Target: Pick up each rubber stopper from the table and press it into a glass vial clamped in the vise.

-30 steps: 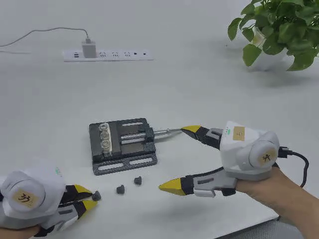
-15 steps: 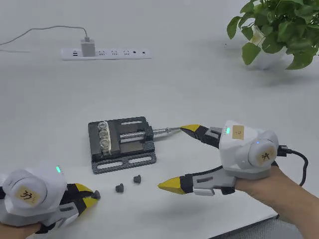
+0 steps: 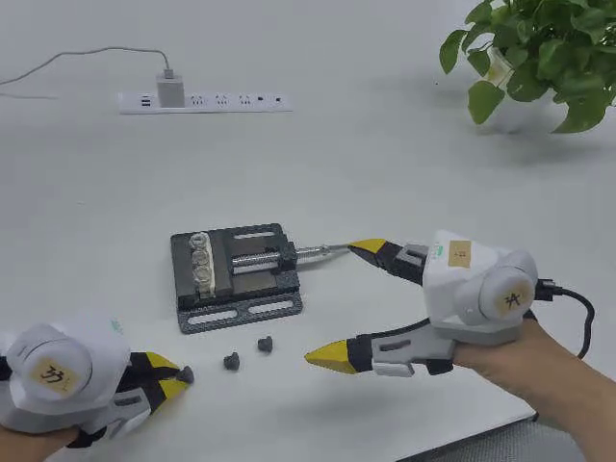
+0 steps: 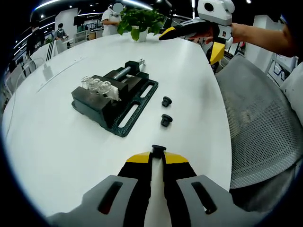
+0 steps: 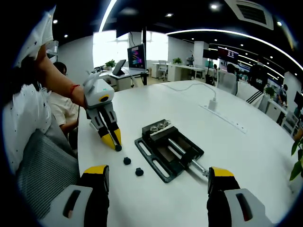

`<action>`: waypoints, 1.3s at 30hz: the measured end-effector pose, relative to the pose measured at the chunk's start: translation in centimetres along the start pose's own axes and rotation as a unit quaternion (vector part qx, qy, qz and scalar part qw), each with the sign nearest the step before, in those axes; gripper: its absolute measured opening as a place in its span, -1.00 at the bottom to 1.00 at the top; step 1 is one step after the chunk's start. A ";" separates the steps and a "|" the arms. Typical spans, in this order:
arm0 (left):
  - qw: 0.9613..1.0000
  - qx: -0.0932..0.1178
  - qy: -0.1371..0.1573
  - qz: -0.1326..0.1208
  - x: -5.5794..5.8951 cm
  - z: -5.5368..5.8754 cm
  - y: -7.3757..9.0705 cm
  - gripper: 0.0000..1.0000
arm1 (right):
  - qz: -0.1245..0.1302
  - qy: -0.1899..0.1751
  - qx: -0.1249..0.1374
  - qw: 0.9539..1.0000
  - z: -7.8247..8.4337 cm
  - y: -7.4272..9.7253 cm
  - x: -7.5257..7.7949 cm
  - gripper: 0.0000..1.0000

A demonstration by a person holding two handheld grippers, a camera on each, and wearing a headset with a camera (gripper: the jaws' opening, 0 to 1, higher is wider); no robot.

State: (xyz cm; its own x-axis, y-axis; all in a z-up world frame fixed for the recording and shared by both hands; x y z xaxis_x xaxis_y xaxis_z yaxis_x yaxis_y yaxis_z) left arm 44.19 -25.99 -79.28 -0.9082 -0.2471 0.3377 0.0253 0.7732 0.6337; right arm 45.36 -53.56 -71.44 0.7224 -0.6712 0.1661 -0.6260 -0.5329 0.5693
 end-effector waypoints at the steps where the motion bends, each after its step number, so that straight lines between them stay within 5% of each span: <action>1: 1.000 0.000 0.002 0.000 0.0 0.0 0.0 -0.90 | 0.000 0.000 -0.001 1.000 0.0 0.0 0.0 0.69; 15: 0.999 0.029 0.014 0.011 0.6 -1.4 0.6 -0.91 | -0.008 0.000 0.007 1.000 -1.2 0.0 -0.4 0.69; 21: 0.999 0.054 0.001 0.007 1.1 -3.3 1.8 -0.91 | -0.016 0.008 0.023 1.000 -2.7 0.2 -0.7 0.65; 29: 0.997 0.076 -0.022 0.002 1.7 -5.3 3.4 -0.91 | -0.041 -0.031 0.047 0.998 -4.9 0.7 -0.7 0.55; 39: 0.993 0.099 -0.063 0.003 3.2 -8.5 5.1 -0.91 | -0.074 -0.028 0.040 0.996 -7.0 1.3 -1.7 0.35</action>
State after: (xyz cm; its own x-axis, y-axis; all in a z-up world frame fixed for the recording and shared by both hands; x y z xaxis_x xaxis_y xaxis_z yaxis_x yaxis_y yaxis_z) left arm 44.94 -27.83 -69.05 -0.9537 -0.1767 0.2432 -0.0406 0.8773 0.4783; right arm 45.37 -49.50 -65.33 0.7929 -0.6081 0.0390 -0.5368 -0.6667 0.5171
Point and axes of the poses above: the centre of the closed fingertips' face, and the gripper's own axes: y roughly backward along the fingers, x roughly to its right, z roughly out of its underside, the point moved 10 cm from there along y, roughly backward along the fingers, and after that the axes turned 15 degrees about z, right-handed, at the moved point
